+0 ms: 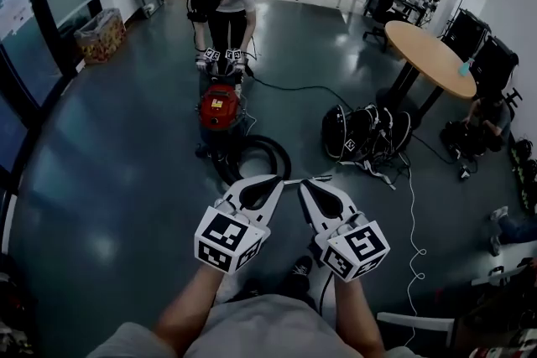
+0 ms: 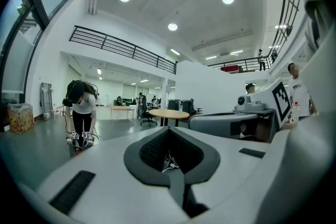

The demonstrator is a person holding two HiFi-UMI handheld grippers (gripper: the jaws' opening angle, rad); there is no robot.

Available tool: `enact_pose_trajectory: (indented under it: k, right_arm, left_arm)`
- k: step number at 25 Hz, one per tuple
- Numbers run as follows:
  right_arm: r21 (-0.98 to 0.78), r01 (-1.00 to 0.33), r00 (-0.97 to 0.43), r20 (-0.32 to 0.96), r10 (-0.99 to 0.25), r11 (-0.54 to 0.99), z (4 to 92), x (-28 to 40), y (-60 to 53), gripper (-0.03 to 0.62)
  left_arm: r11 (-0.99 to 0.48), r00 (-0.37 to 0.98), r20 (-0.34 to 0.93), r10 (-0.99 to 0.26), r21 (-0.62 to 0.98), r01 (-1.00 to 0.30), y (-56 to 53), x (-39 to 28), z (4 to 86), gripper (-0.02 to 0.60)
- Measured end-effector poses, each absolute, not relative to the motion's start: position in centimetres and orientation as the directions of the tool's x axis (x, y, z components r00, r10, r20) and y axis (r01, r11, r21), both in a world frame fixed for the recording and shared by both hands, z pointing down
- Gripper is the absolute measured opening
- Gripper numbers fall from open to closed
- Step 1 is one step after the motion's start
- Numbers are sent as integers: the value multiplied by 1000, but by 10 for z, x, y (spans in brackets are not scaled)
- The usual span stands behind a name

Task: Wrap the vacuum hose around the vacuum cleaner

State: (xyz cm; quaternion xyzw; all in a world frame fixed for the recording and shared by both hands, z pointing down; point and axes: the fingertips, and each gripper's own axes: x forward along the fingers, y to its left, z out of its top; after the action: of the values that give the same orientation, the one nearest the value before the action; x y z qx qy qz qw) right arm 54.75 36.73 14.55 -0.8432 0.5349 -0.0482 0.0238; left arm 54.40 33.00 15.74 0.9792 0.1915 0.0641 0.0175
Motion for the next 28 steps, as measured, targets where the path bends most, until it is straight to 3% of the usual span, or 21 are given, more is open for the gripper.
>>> enact_pose_trajectory:
  k: [28]
  right_arm:
    - [-101,-898,423,65,-904,-427,146,545,366,5]
  left_arm:
    - [-924,915,132,382,55,378,328,543,159,8]
